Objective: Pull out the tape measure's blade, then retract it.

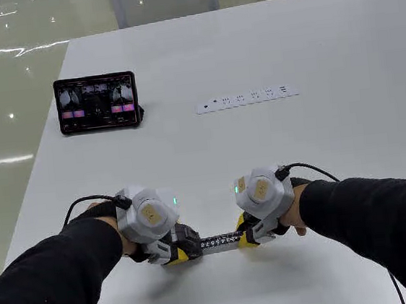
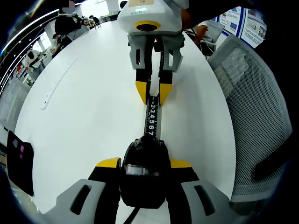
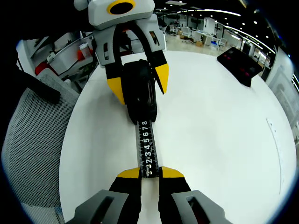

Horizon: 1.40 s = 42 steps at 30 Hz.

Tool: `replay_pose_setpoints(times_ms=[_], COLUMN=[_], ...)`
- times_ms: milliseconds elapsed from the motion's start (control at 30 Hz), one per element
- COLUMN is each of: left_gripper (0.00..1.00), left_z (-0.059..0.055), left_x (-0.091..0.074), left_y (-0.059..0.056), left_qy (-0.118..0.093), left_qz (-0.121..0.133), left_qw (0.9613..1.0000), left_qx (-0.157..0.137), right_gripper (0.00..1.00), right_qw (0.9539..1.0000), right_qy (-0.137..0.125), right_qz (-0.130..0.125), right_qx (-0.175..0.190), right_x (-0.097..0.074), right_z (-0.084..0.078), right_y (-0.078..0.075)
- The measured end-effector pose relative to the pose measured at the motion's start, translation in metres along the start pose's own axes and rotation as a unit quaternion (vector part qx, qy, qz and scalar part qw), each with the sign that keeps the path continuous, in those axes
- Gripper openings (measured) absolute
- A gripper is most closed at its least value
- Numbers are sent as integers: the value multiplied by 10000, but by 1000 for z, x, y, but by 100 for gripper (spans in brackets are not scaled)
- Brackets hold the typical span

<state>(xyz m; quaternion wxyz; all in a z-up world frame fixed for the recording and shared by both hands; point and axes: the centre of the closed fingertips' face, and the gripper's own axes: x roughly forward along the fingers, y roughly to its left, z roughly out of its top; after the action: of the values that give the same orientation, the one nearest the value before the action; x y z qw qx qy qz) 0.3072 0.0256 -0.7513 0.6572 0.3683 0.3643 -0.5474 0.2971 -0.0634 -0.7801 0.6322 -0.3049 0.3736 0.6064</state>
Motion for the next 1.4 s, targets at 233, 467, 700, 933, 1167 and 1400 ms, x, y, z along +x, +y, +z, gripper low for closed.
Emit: replay_pose_setpoints(times_ms=[233, 467, 700, 933, 1167, 1400], left_gripper=[33, 33, 33, 33, 33, 33], left_z=[0, 0, 0, 1, 1, 1], left_x=[0, 0, 0, 0, 0, 0], left_y=[-1, -1, -1, -1, -1, -1], left_qy=[4, -13, -15, -19, -25, -10], left_qz=[19, 33, 33, 33, 42, 49], left_qw=[10000, 10000, 10000, 10000, 10000, 10000], left_qx=[22, 4, 3, 4, -1, 6], right_gripper=[9, 9, 9, 9, 9, 9], right_qw=[10000, 10000, 9999, 9999, 9999, 9998], right_qy=[24, 58, 79, 88, 70, 106], right_qz=[9, -7, -18, -23, -39, -55], right_qx=[52, 66, 89, 110, 145, 176], right_x=[-1, -4, -6, -8, -11, -13], right_z=[-4, -7, -11, -13, -16, -21], right_y=[0, -1, -1, -1, -2, -3])
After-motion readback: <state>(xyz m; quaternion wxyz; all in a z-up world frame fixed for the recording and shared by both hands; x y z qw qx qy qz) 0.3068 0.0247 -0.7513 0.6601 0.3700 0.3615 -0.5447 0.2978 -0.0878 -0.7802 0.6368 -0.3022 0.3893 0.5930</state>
